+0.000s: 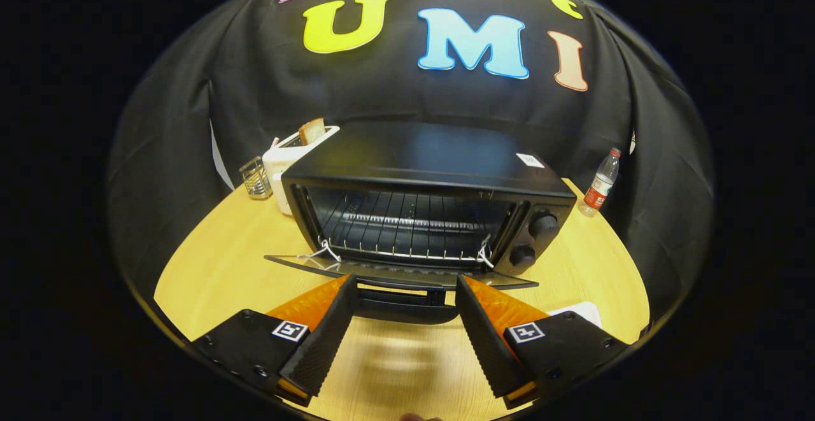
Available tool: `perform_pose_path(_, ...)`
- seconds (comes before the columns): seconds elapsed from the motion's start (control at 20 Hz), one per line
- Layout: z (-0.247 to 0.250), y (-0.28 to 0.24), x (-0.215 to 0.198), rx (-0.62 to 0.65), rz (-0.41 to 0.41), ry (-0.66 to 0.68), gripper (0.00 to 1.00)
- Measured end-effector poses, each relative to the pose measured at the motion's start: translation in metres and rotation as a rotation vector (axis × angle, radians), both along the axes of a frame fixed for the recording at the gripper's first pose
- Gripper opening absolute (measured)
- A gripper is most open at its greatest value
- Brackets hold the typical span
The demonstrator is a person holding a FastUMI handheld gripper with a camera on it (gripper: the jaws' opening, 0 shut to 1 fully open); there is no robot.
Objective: Open the toaster oven, put the food inside, and close the toaster oven door.
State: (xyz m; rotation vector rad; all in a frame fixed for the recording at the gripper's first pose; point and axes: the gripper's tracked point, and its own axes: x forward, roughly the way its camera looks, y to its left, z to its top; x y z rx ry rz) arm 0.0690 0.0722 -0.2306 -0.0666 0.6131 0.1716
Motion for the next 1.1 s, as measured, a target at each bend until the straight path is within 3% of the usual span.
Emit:
perform_pose_path(0.3, -0.061, 0.0, -0.036, 0.022, 0.001, 0.219, 0.98)
perform_pose_path(0.55, -0.092, -0.012, -0.058, -0.002, 0.004, 0.325, 0.98)
perform_pose_path(1.1, -0.052, -0.068, -0.096, 0.008, 0.055, 0.352, 0.98)
